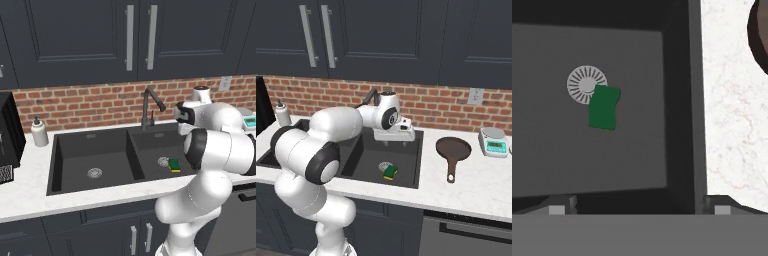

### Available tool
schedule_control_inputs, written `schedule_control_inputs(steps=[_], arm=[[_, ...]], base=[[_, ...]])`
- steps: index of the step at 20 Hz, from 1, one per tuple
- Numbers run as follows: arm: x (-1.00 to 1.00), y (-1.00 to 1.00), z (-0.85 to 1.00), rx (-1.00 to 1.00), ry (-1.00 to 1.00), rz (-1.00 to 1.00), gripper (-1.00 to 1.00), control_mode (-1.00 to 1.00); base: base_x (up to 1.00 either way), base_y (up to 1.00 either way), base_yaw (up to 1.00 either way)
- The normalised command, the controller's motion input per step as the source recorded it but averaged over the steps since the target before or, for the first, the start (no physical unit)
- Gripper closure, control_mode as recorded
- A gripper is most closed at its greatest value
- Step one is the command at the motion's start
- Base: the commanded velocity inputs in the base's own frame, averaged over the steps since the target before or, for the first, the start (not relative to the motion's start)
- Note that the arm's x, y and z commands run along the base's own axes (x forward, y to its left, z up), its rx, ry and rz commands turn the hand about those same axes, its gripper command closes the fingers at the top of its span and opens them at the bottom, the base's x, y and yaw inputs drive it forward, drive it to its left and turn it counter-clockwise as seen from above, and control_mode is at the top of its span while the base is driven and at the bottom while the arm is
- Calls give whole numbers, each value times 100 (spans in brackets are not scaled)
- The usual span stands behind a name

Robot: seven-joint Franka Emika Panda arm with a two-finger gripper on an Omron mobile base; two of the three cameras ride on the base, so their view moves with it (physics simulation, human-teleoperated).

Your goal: Pick the pan and sponge and place them into the sink. Then turn on the water.

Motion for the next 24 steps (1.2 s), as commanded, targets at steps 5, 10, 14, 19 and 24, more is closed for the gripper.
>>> schedule_control_inputs(steps=[5,10,14,19,24], arm=[[-5,-22,0,0,0,0,-100,-100],[-18,-37,0,0,0,0,-100,-100],[-19,-40,0,0,0,0,-100,-100],[-19,-51,0,0,0,0,-100,-100],[-18,-63,0,2,0,0,-100,-100]], base=[[0,0,0],[0,0,0],[0,0,0],[0,0,0],[0,0,0]])
